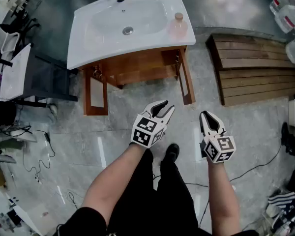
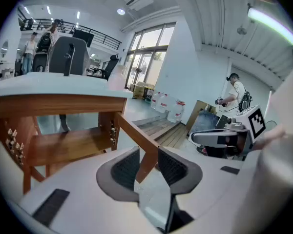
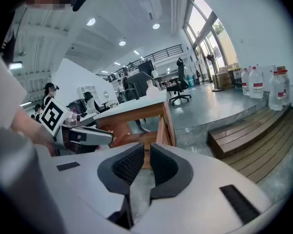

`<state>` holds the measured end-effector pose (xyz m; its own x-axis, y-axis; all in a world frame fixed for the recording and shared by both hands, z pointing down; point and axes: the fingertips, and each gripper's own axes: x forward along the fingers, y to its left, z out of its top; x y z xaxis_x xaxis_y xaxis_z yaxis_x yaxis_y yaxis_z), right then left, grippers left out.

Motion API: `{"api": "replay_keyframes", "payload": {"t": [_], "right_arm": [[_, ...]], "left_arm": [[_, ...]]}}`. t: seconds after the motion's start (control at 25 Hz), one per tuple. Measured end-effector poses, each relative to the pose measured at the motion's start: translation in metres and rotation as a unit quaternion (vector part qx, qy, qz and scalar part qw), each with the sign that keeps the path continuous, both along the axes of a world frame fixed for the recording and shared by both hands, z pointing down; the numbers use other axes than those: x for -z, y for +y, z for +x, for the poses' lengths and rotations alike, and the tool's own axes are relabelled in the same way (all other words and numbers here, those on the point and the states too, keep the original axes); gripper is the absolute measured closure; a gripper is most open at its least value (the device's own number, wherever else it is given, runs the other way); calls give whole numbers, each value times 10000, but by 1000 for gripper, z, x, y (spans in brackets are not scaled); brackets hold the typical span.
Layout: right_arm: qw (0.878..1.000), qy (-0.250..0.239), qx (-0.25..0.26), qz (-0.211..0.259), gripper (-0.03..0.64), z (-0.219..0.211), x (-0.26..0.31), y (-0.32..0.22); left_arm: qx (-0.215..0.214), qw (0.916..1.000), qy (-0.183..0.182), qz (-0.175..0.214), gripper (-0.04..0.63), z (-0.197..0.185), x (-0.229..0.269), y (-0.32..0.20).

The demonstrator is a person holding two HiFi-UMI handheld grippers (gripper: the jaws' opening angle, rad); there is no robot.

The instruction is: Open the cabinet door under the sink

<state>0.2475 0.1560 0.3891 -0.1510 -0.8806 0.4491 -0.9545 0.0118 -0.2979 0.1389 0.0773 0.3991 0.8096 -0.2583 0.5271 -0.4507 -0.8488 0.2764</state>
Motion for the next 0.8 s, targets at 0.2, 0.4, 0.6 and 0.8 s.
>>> {"api": "replay_keyframes", "payload": {"t": [0.2,0.4,0.6,0.8], "right_arm": [[9997,-119,179,79,566,-25,70,14],[9981,-227,555,110,572,-61,119,30],[9970,-109,725,249,586,-97,164,15],[9951,45,894,412,599,-141,202,-22]], "left_arm": [[367,9987,-78,356,488,-48,87,8],[831,9957,-61,410,503,-101,149,15],[1289,9902,64,537,529,-165,199,3],[1646,9846,173,567,541,-226,230,-23]]}}
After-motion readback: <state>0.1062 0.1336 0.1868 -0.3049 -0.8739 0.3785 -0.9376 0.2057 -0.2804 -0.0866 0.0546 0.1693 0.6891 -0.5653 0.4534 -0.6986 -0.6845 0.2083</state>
